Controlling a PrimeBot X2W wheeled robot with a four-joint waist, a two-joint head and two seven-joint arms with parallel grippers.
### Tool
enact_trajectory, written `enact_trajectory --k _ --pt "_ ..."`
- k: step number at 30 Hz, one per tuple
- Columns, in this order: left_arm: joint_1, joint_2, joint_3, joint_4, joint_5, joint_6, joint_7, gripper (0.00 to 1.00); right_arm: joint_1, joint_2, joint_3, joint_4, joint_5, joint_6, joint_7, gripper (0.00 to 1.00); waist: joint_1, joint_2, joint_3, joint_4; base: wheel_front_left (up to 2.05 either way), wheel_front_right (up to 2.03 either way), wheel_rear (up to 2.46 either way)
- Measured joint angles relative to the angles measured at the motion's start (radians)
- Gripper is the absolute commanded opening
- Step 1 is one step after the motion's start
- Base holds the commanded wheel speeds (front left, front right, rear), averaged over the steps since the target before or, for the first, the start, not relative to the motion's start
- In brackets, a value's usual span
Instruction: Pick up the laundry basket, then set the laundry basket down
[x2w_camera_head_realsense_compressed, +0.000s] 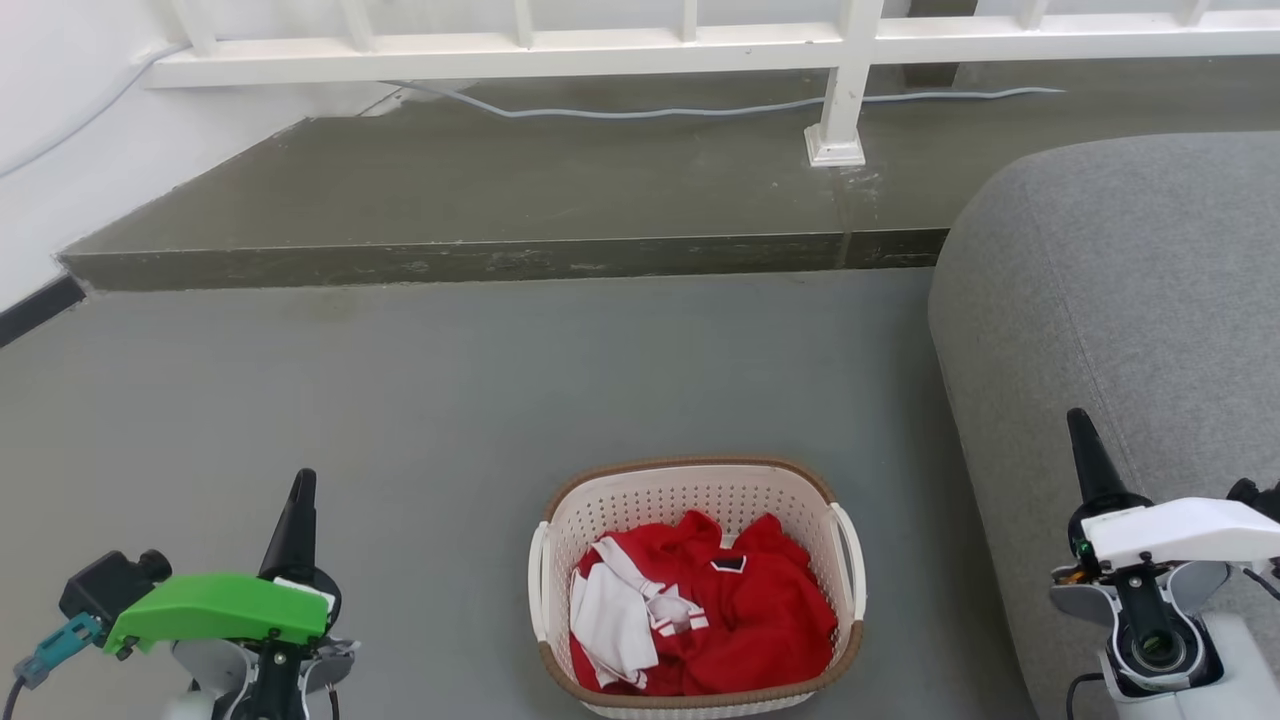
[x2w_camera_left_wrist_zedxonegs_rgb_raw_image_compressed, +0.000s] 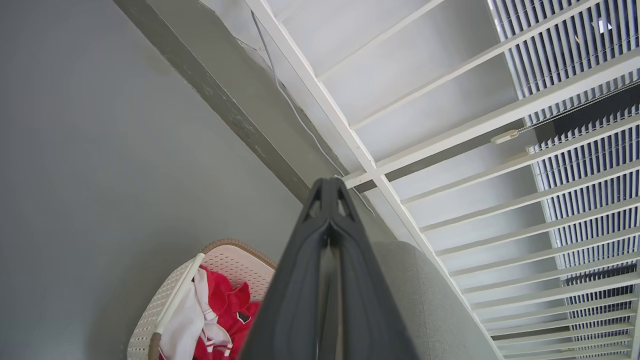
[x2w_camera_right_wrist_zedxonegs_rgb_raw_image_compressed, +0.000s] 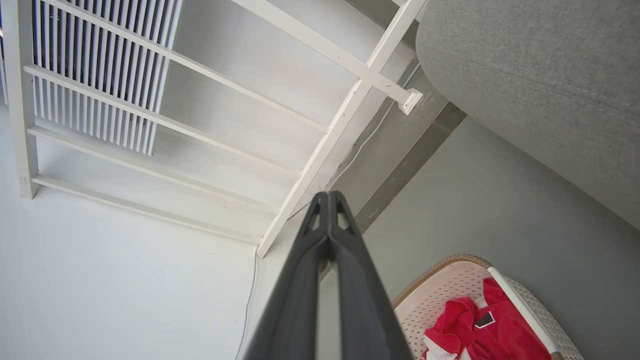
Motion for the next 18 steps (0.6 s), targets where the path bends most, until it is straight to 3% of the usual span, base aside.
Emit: enact_trajectory --k 18 --pt "0.000 -0.001 0.053 -0.006 -0.196 -0.006 0.058 0.00 0.000 0.008 -0.038 -0.017 0.219 0.004 0.056 0.00 0.0000 0.0000 -0.010 -0.001 0.00 0.00 0.00"
